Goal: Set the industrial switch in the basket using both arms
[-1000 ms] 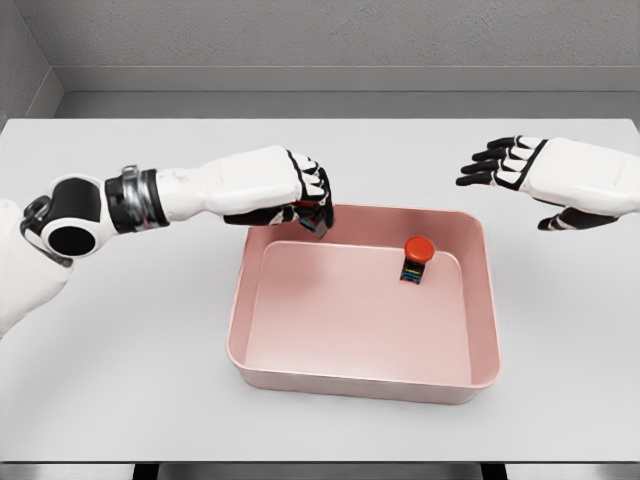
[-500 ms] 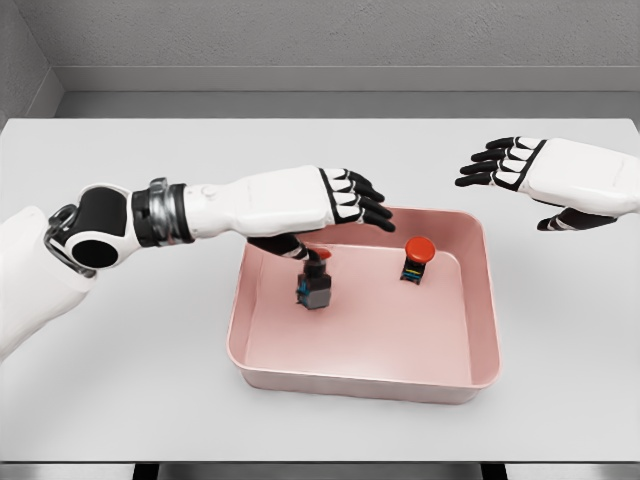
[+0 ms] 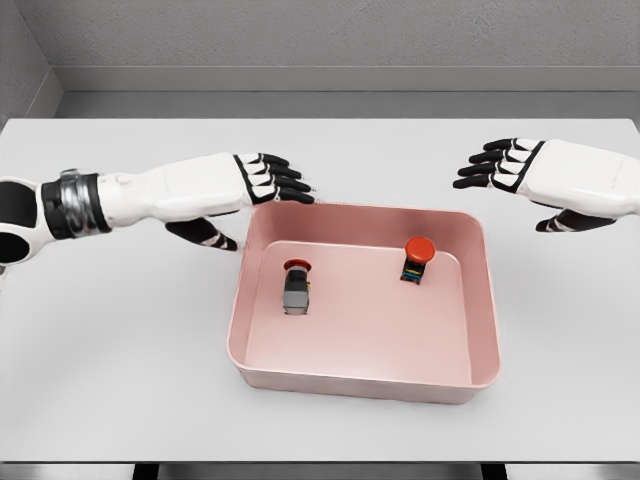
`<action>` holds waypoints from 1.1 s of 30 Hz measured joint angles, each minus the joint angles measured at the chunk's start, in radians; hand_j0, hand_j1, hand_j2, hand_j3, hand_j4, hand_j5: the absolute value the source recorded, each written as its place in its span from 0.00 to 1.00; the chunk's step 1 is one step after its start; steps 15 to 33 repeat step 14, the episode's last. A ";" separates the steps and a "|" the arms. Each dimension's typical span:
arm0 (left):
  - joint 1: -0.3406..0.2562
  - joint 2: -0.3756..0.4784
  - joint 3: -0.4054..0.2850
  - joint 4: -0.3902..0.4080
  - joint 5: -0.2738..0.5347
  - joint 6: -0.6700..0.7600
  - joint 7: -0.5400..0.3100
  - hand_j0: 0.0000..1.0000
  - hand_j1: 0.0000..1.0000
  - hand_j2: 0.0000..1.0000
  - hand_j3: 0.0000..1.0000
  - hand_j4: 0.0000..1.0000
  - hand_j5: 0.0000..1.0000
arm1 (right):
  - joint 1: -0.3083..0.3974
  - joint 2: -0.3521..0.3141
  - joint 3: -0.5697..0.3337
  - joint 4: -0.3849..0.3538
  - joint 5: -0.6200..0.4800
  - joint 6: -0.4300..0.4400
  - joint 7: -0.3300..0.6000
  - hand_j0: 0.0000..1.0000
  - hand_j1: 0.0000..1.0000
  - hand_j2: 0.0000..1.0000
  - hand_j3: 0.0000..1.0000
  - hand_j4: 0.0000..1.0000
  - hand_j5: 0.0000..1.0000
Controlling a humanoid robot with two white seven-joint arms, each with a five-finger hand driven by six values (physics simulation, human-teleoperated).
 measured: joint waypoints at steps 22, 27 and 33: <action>0.144 0.153 0.241 0.128 0.041 0.000 -0.002 1.00 1.00 1.00 1.00 1.00 1.00 | 0.000 0.002 0.000 0.000 0.000 0.000 0.000 1.00 1.00 1.00 1.00 1.00 1.00; 0.144 0.153 0.241 0.128 0.041 0.000 -0.002 1.00 1.00 1.00 1.00 1.00 1.00 | 0.000 0.002 0.000 0.000 0.000 0.000 0.000 1.00 1.00 1.00 1.00 1.00 1.00; 0.144 0.153 0.241 0.128 0.041 0.000 -0.002 1.00 1.00 1.00 1.00 1.00 1.00 | 0.000 0.002 0.000 0.000 0.000 0.000 0.000 1.00 1.00 1.00 1.00 1.00 1.00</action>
